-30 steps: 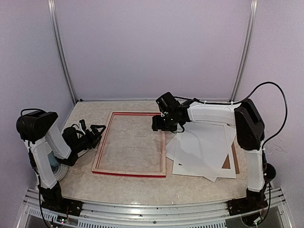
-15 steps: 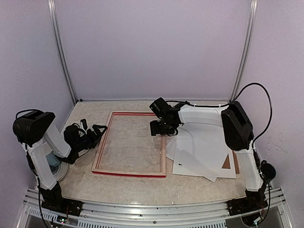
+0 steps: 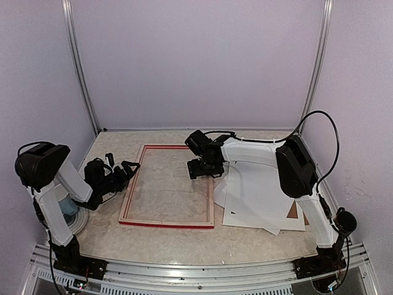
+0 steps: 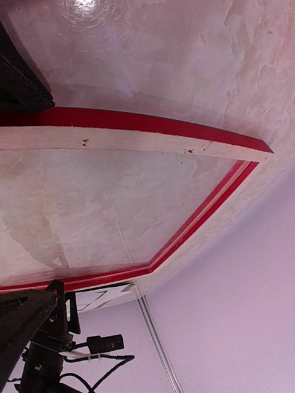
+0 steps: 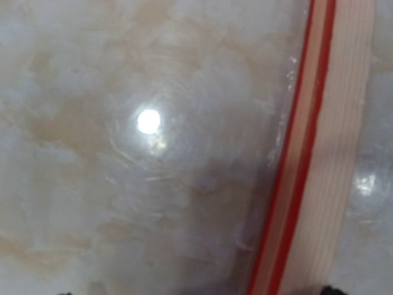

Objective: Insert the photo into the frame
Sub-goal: Adjust the frame body at the center of the board.

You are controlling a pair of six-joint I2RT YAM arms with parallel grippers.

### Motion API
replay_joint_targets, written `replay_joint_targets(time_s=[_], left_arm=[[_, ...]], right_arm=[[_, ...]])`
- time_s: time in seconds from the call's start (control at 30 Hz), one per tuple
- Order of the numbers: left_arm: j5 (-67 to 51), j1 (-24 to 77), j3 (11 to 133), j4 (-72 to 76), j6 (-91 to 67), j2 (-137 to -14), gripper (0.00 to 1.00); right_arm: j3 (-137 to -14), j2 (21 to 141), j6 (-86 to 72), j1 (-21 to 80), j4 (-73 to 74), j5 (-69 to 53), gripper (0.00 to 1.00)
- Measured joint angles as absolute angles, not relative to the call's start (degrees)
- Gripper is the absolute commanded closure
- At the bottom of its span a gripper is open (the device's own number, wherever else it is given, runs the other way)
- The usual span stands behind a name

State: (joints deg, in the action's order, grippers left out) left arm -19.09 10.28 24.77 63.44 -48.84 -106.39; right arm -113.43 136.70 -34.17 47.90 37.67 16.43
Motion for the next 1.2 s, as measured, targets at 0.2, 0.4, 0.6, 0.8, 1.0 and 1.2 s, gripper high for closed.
replay_joint_targets(time_s=[0.2, 0.4, 0.6, 0.8, 1.0, 1.2], left_arm=[[-19.03, 10.33, 24.82, 63.29, -48.58, -106.39, 0.01], [-18.98, 10.37, 24.88, 63.16, -48.53, -106.39, 0.01], [-18.94, 10.39, 24.88, 63.13, -48.51, -106.37, 0.01], [-18.9, 10.39, 24.93, 62.96, -48.51, -106.32, 0.01], [-18.79, 10.39, 24.95, 62.76, -48.49, -106.26, 0.01], [-17.5, 10.57, 26.7, 59.64, -47.48, -106.15, 0.01]], right_arm=[[-113.56, 137.47, -33.8, 48.66, 40.25, 20.21, 0.12], [-111.7, 137.21, -34.04, 48.82, 40.23, 23.88, 0.12], [-111.22, 137.05, -34.11, 48.84, 40.16, 26.24, 0.11], [-109.86, 136.2, -34.06, 48.84, 40.36, 27.29, 0.11], [-105.71, 133.53, -33.67, 48.56, 38.46, 23.88, 0.15], [-96.4, 128.29, -34.15, 46.06, 31.29, 11.44, 0.2]])
